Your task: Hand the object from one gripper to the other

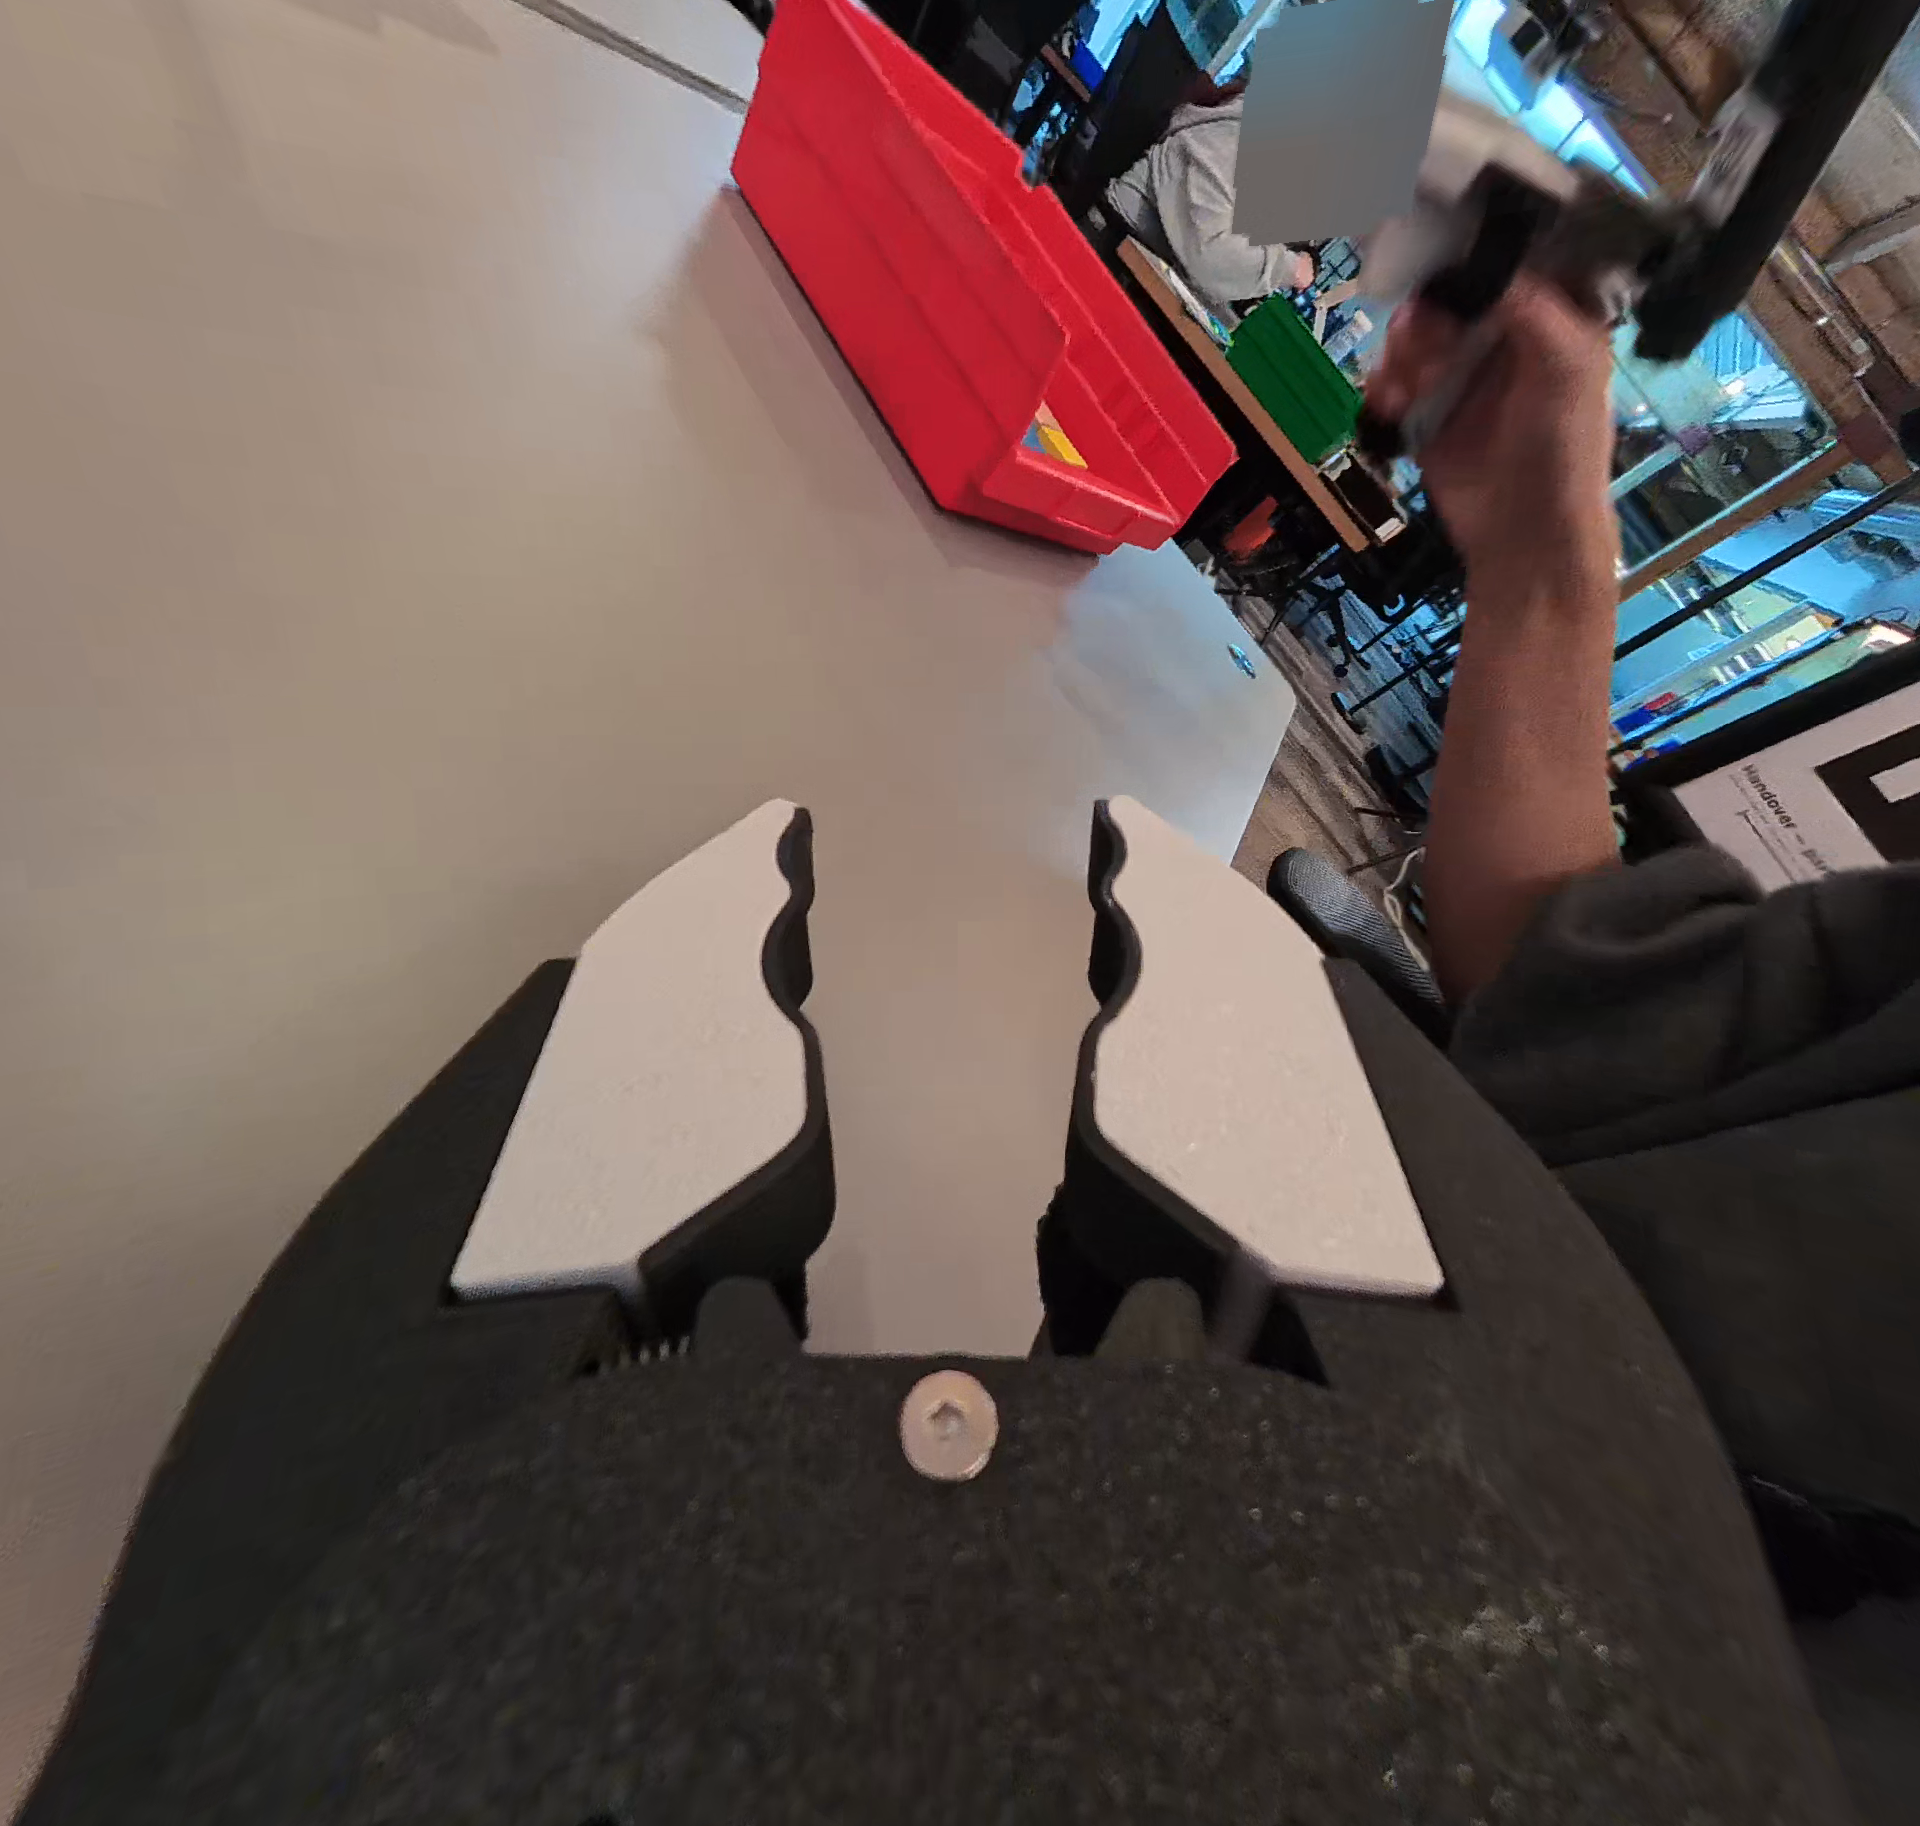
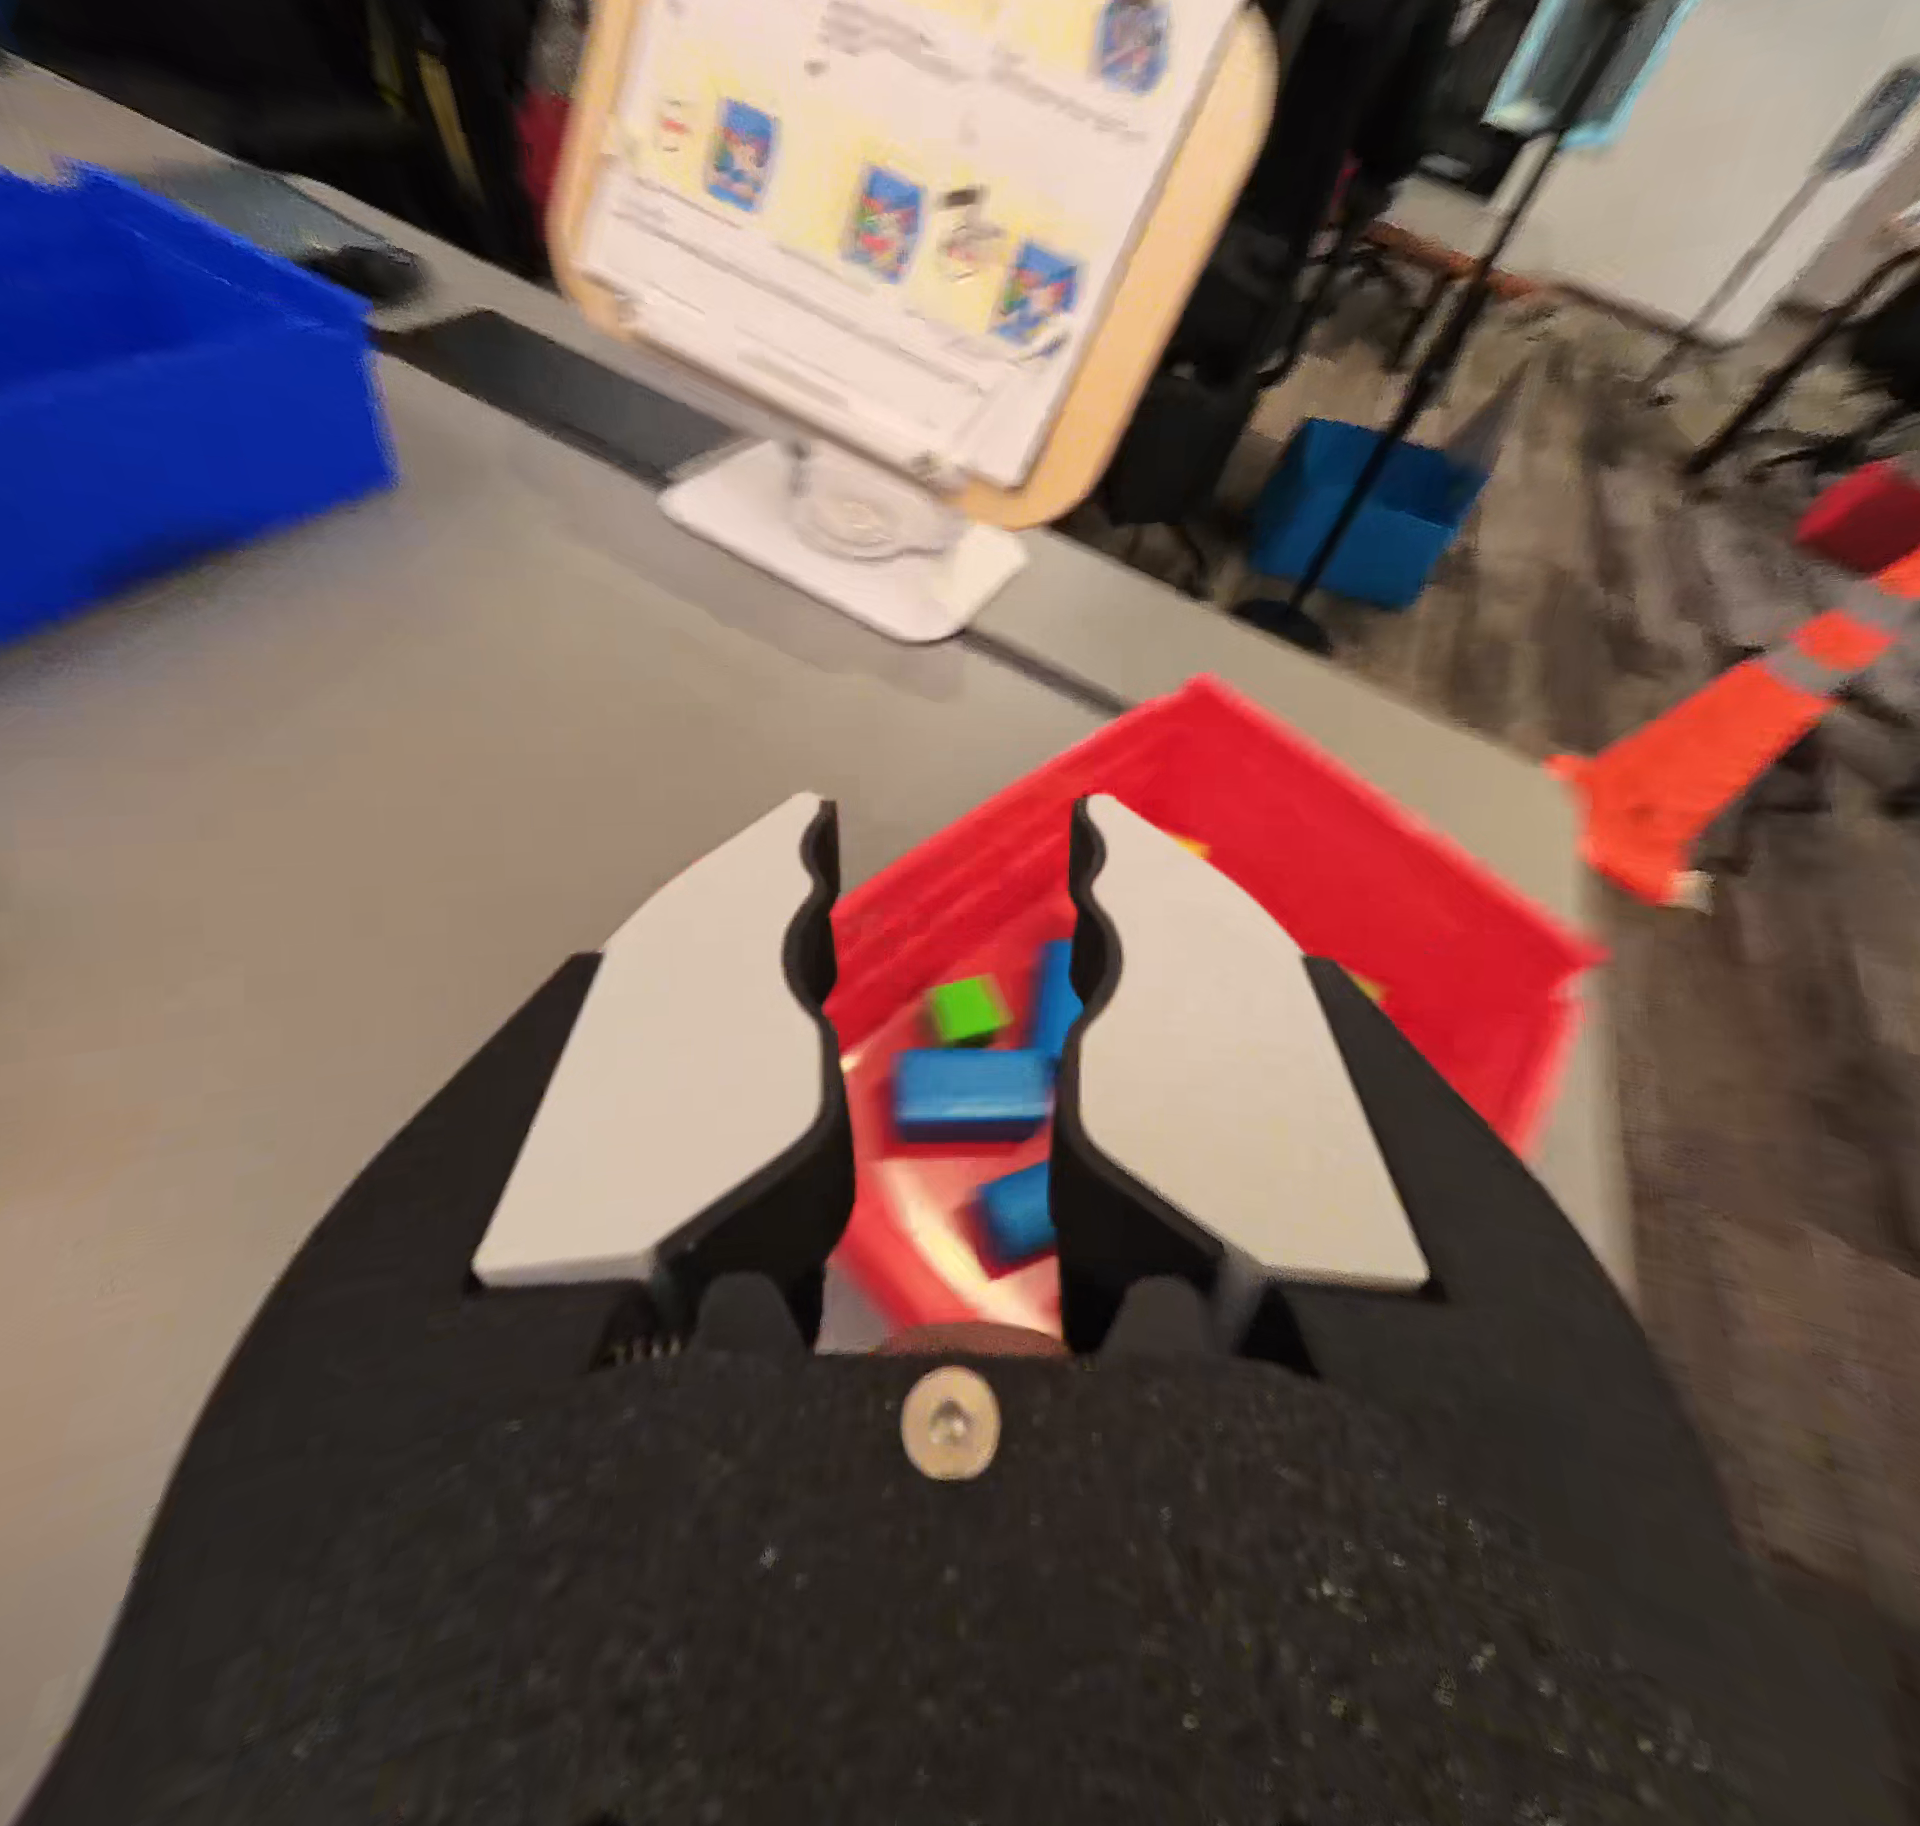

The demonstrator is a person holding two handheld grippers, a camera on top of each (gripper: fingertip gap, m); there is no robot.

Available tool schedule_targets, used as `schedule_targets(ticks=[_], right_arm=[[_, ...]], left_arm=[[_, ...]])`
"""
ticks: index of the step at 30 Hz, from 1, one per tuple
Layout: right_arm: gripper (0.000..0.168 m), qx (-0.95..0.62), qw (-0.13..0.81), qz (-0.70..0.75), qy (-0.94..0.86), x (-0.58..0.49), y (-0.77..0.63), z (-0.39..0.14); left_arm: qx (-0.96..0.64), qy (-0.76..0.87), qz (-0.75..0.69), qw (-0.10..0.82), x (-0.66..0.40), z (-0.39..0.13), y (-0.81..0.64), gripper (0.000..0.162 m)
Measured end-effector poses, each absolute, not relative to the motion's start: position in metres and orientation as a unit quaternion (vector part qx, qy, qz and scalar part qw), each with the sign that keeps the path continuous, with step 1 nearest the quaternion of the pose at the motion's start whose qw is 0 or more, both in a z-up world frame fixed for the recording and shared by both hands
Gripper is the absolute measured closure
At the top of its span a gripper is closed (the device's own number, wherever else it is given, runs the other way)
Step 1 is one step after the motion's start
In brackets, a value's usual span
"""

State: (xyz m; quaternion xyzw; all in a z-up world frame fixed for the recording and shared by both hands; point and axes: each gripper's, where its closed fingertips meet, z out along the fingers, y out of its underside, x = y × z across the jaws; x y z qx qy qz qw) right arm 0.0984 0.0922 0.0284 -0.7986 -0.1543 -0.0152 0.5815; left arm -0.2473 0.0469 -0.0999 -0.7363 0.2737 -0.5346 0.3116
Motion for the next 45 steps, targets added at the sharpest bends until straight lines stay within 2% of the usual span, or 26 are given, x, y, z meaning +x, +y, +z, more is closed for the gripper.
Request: schedule_targets(ticks=[3,6,9,13,16,21,27,29,30,31,32,38,41,45], right_arm=[[0.127,-0.81,0.558,0.099,-0.151,0.05,0.059,-0.035],[0.123,-0.813,0.519,0.248,-0.093,0.011,0.03,-0.082],[0.111,-0.807,0.523,0.262,-0.077,0.006,0.013,-0.105],[0.109,-0.797,0.563,0.201,-0.088,0.022,0.013,-0.096],[0.109,-0.794,0.571,0.182,-0.099,0.022,0.02,-0.091],[0.109,-0.794,0.553,0.227,-0.11,-0.004,0.02,-0.094],[0.108,-0.801,0.539,0.222,-0.134,-0.016,0.01,-0.103],[0.108,-0.806,0.533,0.219,-0.136,-0.015,0.007,-0.107],[0.108,-0.806,0.533,0.219,-0.134,-0.013,0.006,-0.107],[0.108,-0.806,0.533,0.22,-0.132,-0.012,0.005,-0.107],[0.108,-0.806,0.533,0.223,-0.13,-0.011,0.004,-0.107],[0.109,-0.808,0.529,0.228,-0.126,-0.009,0.005,-0.109],[0.109,-0.812,0.527,0.213,-0.135,-0.005,0.01,-0.108],[0.109,-0.806,0.541,0.165,-0.175,0.004,0.033,-0.089]], left_arm=[[-0.727,0.312,-0.5,0.352,-0.275,-0.062,0.054,0.111],[-0.744,0.283,-0.396,0.458,-0.345,-0.007,0.093,0.114],[-0.802,0.21,-0.314,0.462,-0.413,0.017,0.135,0.117],[-0.898,0.19,-0.234,0.321,-0.429,-0.024,0.178,0.101],[-0.916,0.191,-0.232,0.265,-0.404,-0.054,0.222,0.105],[-0.954,0.18,-0.18,0.161,-0.377,-0.123,0.282,0.101],[-0.971,0.179,-0.134,0.09,-0.361,-0.175,0.298,0.102],[-0.972,0.176,-0.14,0.075,-0.357,-0.183,0.297,0.113],[-0.973,0.18,-0.125,0.074,-0.36,-0.187,0.298,0.112],[-0.973,0.184,-0.112,0.083,-0.362,-0.188,0.301,0.123],[-0.974,0.187,-0.104,0.08,-0.365,-0.189,0.299,0.125],[-0.967,0.206,-0.129,0.082,-0.375,-0.184,0.289,0.129],[-0.941,0.166,-0.262,0.139,-0.367,-0.151,0.289,0.13],[-0.851,0.124,-0.453,0.235,-0.359,-0.079,0.281,0.13]])
